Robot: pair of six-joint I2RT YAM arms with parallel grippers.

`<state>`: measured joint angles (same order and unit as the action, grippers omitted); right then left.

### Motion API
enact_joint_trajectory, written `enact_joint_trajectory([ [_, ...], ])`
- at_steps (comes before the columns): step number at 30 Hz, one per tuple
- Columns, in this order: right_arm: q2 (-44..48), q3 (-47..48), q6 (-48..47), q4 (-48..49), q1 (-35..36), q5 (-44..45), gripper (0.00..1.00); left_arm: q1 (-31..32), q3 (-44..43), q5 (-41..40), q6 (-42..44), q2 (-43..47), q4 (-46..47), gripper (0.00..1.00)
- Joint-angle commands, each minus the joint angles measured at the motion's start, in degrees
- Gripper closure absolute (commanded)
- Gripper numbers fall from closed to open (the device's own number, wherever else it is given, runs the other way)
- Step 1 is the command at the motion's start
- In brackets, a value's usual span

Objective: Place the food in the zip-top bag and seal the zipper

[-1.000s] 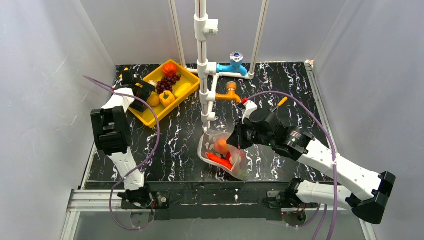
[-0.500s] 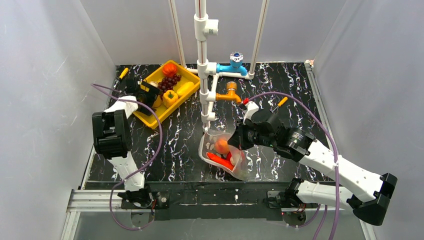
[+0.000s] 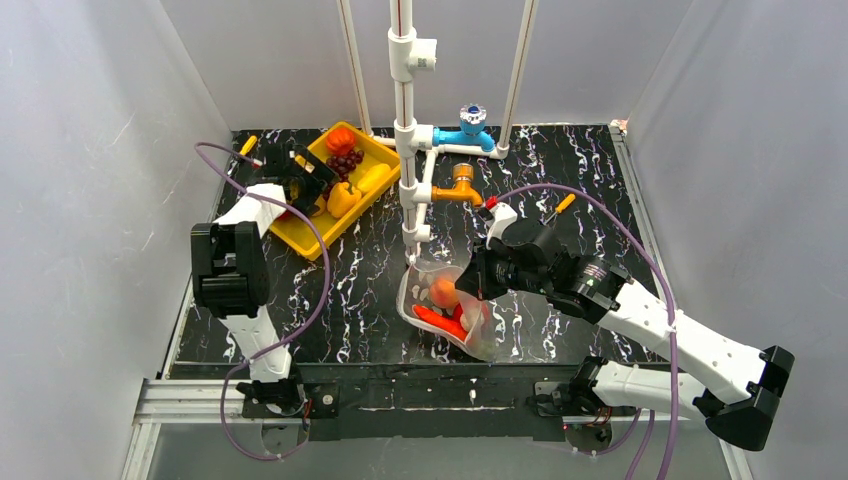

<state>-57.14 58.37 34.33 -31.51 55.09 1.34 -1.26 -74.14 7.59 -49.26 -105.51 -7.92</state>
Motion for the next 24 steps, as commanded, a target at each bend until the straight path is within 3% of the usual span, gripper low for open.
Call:
enact_joint_trajectory([
  [1,0.2,0.6,-0.1,1.3,-0.3,0.3,0.99,0.4,-1.7,2.4,1.3,-1.1,-2.1,0.02],
  [5,0.4,0.6,-0.2,1.2,-0.3,0.6,0.99,0.4,2.0,4.2,1.0,1.2,4.2,0.02],
  [10,0.1,0.5,-0.4,1.3,-0.3,0.6,0.99,1.3,1.2,6.0,0.7,-0.5,2.1,0.02],
  [17,0.2,0.5,-0.3,1.5,-0.3,0.4,0.99,2.3,3.4,10.9,-3.9,-3.5,7.4,0.02],
  [23,1.2,0.6,-0.5,0.4,-0.3,1.5,0.99,2.3,4.0,8.3,-3.4,-1.5,7.4,0.13],
  [24,1.3,0.6,-0.5,0.4,-0.3,1.6,0.99,2.3,4.9,7.9,-3.2,-0.6,9.0,0.18],
])
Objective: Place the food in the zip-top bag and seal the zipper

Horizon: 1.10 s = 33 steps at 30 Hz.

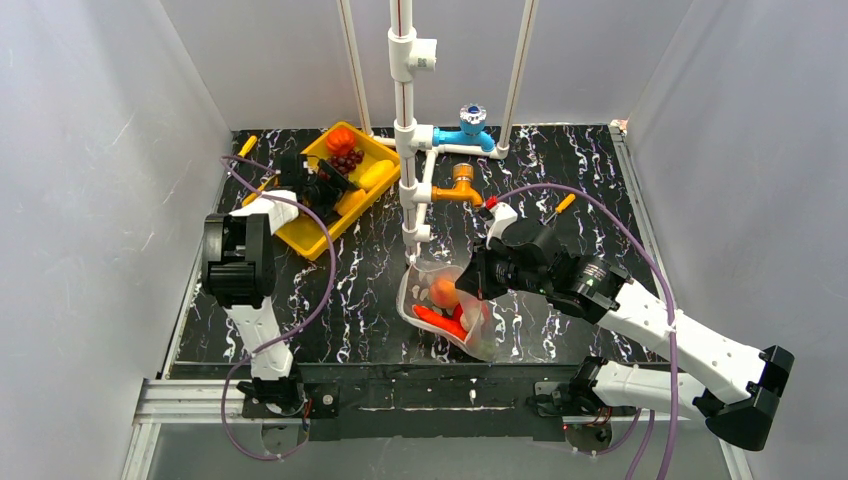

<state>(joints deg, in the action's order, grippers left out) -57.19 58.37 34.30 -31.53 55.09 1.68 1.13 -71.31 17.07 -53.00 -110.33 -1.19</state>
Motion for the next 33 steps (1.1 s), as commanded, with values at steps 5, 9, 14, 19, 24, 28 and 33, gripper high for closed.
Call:
enact_joint_trajectory([
  [5,1.0,0.8,-0.5,0.5,-0.3,0.8,0.99,-0.5,-0.3,-2.5,3.9,6.6,-2.8,0.42],
  [9,1.2,1.0,-0.6,0.6,-0.3,0.9,0.99,-0.8,-2.0,-2.7,7.4,11.3,-7.2,0.51],
  [14,1.5,1.0,-0.9,0.5,-0.3,1.6,0.99,-0.8,-2.8,0.3,13.3,20.6,-15.6,0.54],
  [19,1.1,1.7,-1.3,0.8,-0.4,1.5,0.99,-0.7,3.8,10.1,15.9,36.7,-20.9,0.54],
  [24,0.2,2.3,-1.4,1.4,-0.3,0.9,0.99,1.5,10.6,16.0,13.2,51.8,-23.2,0.54],
  [28,-0.5,2.8,-1.4,1.6,-0.3,-0.3,0.99,6.2,14.7,19.1,9.7,62.6,-22.9,0.53],
  [33,-0.6,2.8,-1.6,1.8,-0.3,-0.3,0.99,14.4,18.5,19.3,5.0,70.5,-22.5,0.52],
])
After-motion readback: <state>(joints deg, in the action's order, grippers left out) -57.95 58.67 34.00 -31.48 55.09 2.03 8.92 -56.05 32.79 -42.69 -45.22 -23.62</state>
